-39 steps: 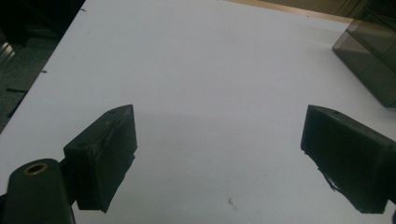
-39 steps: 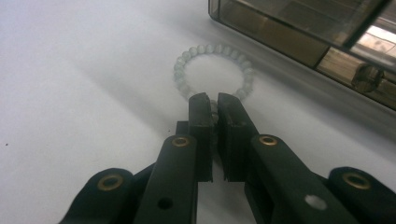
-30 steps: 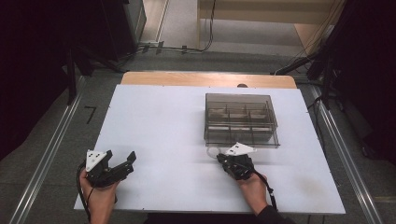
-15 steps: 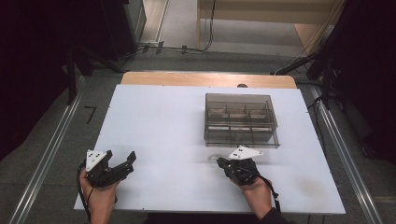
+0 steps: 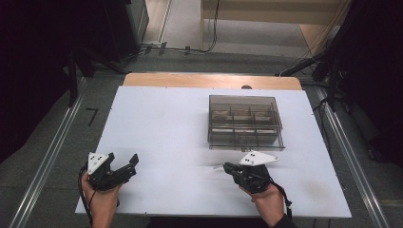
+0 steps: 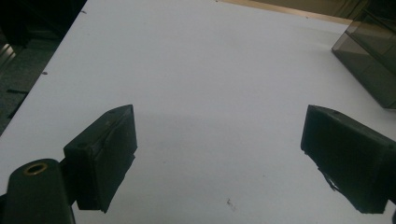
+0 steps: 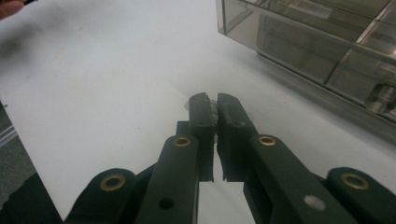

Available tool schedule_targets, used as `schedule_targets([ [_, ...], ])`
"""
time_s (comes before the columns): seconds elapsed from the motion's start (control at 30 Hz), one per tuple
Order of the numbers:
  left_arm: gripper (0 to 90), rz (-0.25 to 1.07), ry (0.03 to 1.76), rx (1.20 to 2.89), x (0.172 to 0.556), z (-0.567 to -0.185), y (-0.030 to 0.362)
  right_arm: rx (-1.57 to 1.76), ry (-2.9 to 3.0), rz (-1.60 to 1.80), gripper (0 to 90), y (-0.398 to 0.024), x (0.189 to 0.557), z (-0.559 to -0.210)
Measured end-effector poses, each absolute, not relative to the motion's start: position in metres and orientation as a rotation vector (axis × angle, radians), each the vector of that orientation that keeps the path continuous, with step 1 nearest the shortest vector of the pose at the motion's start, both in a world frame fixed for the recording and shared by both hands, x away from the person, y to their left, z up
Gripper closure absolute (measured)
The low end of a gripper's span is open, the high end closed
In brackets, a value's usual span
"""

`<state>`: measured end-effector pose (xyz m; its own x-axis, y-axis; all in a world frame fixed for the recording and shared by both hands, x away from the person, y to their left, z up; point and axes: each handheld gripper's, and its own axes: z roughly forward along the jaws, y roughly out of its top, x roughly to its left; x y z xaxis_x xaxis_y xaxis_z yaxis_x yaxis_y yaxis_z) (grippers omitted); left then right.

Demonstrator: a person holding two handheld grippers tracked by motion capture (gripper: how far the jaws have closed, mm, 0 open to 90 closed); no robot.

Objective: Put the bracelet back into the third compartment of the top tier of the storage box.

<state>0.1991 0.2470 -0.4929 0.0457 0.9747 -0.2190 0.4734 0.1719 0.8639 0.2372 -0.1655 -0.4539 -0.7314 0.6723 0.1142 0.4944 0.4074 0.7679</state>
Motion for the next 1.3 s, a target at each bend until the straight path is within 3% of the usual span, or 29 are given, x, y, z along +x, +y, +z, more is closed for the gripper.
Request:
schedule_targets([
  [1.3, 10.7, 0.719, 1.559, 1.429, 0.199, -0.492, 0.247, 1.024, 2.341, 1.313, 83.5, -0.191, 0.232, -0.417],
])
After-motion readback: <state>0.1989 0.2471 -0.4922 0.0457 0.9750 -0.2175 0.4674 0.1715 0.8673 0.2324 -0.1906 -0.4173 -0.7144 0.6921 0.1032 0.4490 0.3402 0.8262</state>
